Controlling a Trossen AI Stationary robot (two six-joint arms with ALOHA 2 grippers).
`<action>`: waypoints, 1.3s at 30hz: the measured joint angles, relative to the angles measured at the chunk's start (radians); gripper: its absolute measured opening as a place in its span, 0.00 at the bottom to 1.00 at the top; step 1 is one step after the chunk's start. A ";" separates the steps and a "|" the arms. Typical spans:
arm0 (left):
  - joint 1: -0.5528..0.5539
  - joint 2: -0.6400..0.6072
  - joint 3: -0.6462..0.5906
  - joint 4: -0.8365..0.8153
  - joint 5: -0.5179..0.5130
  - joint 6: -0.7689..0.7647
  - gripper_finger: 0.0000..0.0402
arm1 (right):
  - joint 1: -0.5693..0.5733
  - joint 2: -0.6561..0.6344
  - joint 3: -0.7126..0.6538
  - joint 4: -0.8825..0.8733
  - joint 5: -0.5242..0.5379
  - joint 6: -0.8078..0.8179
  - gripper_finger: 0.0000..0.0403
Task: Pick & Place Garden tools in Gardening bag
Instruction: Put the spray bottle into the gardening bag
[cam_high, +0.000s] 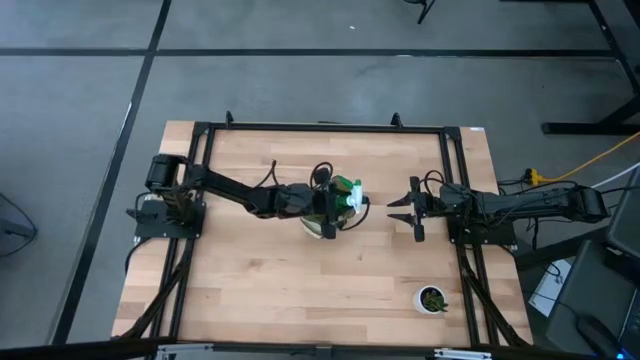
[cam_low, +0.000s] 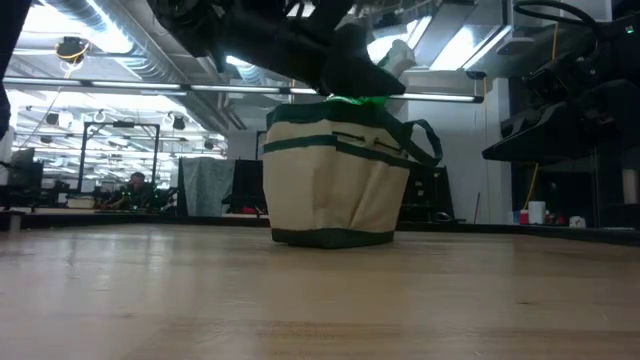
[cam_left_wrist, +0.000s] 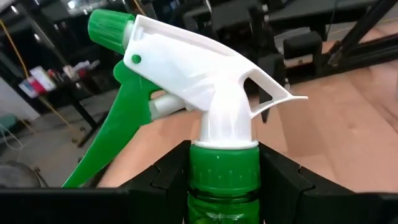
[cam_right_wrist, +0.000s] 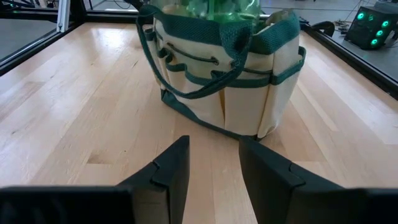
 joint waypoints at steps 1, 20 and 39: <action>-0.002 0.000 0.000 0.018 0.000 0.015 0.36 | 0.000 0.000 0.000 0.000 0.000 0.000 0.36; -0.039 -0.018 0.000 -0.022 -0.062 0.029 0.36 | 0.000 0.000 0.000 0.000 0.000 0.000 0.36; -0.031 -0.021 0.000 -0.061 -0.212 -0.249 0.36 | 0.000 0.000 0.000 0.000 0.000 0.000 0.36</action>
